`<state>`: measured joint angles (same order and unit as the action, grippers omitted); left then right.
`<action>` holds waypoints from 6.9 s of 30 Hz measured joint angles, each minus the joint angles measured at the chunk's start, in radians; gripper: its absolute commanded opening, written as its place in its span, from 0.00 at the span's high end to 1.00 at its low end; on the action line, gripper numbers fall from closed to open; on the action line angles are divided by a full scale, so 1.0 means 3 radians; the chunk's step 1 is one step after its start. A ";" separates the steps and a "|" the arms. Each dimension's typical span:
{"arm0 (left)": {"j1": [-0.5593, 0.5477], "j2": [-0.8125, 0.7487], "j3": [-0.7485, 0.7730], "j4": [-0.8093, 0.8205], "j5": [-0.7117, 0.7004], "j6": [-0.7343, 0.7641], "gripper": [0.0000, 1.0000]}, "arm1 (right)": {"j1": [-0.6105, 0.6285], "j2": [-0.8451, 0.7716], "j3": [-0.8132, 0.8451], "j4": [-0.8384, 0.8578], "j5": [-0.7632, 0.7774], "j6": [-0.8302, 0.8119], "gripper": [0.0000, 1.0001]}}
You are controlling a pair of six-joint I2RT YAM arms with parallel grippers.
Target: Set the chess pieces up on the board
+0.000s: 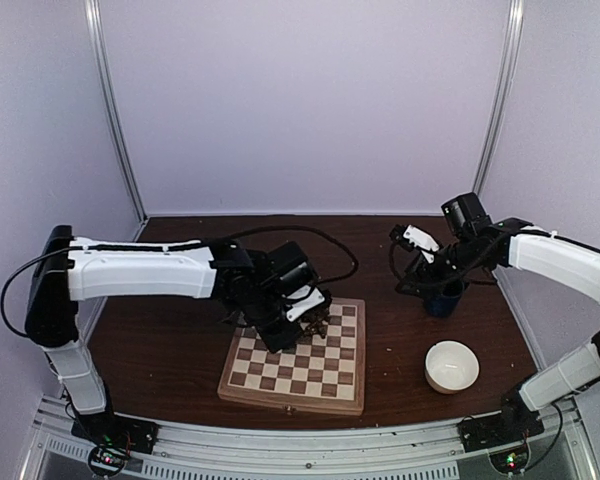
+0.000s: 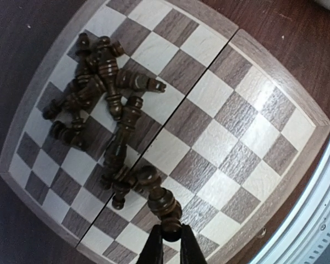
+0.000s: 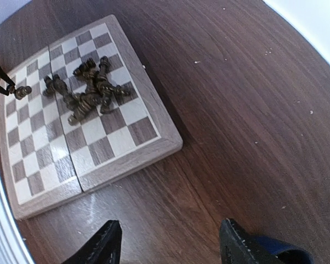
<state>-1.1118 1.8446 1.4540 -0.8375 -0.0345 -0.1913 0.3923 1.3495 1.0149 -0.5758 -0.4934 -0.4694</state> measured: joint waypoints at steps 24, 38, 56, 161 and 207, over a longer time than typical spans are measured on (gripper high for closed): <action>0.0000 -0.1144 -0.0722 0.0888 0.0187 0.0069 1.00 | 0.0835 0.1368 0.1293 -0.0062 -0.2178 0.1895 0.44; 0.0000 -0.1269 -0.0811 0.1081 0.0309 -0.0029 1.00 | 0.1067 0.1598 0.1584 -0.0153 -0.2120 0.1953 0.57; 0.0000 -0.1269 -0.0811 0.1082 0.0313 -0.0032 1.00 | 0.1128 0.1601 0.1621 -0.0395 -0.2104 0.1747 0.65; 0.0411 -0.1138 -0.0999 -0.0318 0.0055 -0.0500 0.54 | 0.0571 0.0586 0.0833 -0.0776 -0.0753 -0.0086 0.55; 0.0907 -0.0988 -0.1768 0.0703 0.0476 -0.2389 0.74 | 0.0917 0.0876 0.0880 -0.0781 -0.0642 -0.0120 0.59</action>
<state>-0.8398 1.5482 0.9237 -0.6266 0.1081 -0.9081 0.6674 1.6123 1.2789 -0.8101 -0.6861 -0.5053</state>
